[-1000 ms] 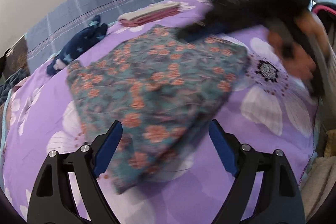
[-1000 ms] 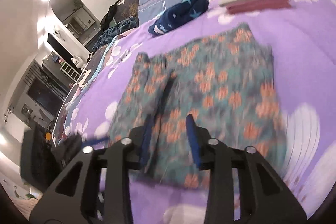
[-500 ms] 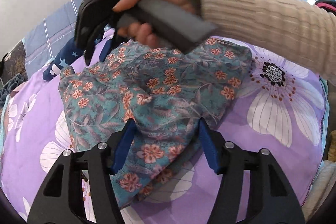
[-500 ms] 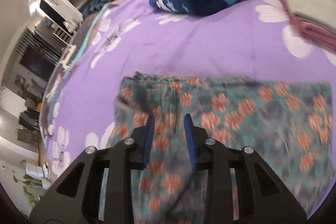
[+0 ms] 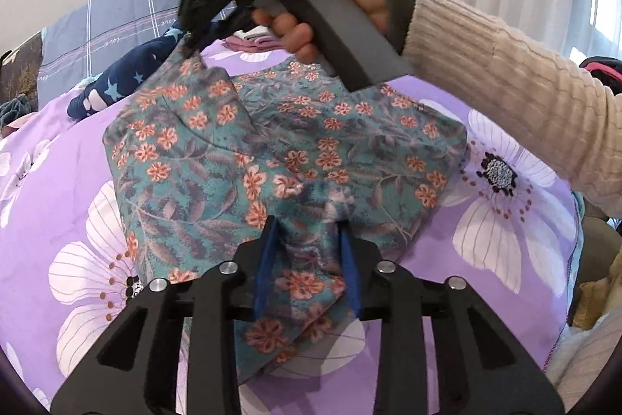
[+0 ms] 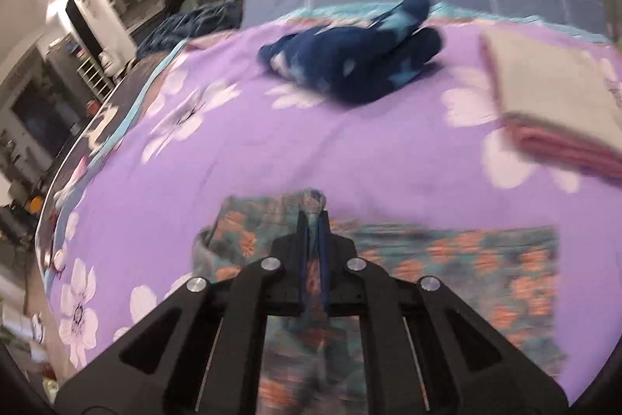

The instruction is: Fold small clothes

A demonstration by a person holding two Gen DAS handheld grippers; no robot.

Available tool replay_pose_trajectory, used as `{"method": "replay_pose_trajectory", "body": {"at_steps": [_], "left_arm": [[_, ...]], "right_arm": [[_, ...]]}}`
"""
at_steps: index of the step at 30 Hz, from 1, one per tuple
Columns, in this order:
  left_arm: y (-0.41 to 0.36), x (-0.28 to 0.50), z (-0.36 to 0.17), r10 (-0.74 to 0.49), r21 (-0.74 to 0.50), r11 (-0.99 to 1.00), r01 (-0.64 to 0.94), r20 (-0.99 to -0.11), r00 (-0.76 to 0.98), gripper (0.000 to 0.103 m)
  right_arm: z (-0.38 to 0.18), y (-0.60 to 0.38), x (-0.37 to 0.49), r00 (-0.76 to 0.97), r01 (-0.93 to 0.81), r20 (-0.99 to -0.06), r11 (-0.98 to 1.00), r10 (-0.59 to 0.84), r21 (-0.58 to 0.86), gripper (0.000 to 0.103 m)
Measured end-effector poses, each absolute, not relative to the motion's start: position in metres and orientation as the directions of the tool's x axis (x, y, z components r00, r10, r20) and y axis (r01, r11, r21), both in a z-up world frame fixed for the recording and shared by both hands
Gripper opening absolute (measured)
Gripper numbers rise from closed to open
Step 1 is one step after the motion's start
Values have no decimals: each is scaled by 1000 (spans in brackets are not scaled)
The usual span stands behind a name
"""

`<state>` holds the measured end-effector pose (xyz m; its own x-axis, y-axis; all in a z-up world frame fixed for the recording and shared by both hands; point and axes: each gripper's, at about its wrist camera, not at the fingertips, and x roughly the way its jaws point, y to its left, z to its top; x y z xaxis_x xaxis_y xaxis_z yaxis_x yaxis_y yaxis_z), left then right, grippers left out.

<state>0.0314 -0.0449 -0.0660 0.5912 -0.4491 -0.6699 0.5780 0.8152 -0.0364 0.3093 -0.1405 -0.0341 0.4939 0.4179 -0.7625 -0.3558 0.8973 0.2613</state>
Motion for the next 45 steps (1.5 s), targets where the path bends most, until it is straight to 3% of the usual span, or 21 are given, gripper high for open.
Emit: {"method": "replay_pose_trajectory", "body": {"at_steps": [6,8,11,17,20,23,27,35,37,38,42,45], "left_arm": [[-48,26,-67,-455,-44,816,577,-664,593,31],[-46,26,-67,-462,-56,815,577,-663,589,32],[-44,24,-65,-479,-71,808,586,-659,580,42],[-31,20,-56,-491,-91,812,577,-641,590,43],[-17,23,-47,-473,-99,837,539,-626,620,44],[-4,26,-41,-431,-94,871,482,-618,657,54],[5,30,-38,-390,-103,900,424,-624,677,59],[6,51,-29,-386,-118,906,407,-625,679,69],[0,79,-18,-407,-139,898,417,-621,669,69],[-5,98,-15,-421,-153,890,429,-634,648,69],[-38,180,-19,-404,-179,889,422,-742,535,69],[-68,235,-36,-282,-90,921,379,-825,490,69]], "right_arm": [[-56,-173,316,487,-260,-795,929,361,263,28],[-58,-188,307,483,-240,-784,920,390,310,29],[-57,-203,278,473,-268,-783,912,405,309,33],[-60,-234,189,417,-340,-761,862,497,377,39],[-64,-245,140,385,-355,-716,810,582,468,44],[-70,-243,102,332,-361,-647,726,686,585,48],[-85,-227,80,283,-348,-608,670,742,655,56],[-110,-199,103,248,-219,-590,637,769,739,56],[-112,-193,104,278,-203,-601,657,750,726,49],[-112,-191,104,294,-198,-610,672,735,714,42],[-117,-194,98,348,-173,-607,685,714,707,33],[-121,-200,95,353,-158,-586,664,729,731,30]]}}
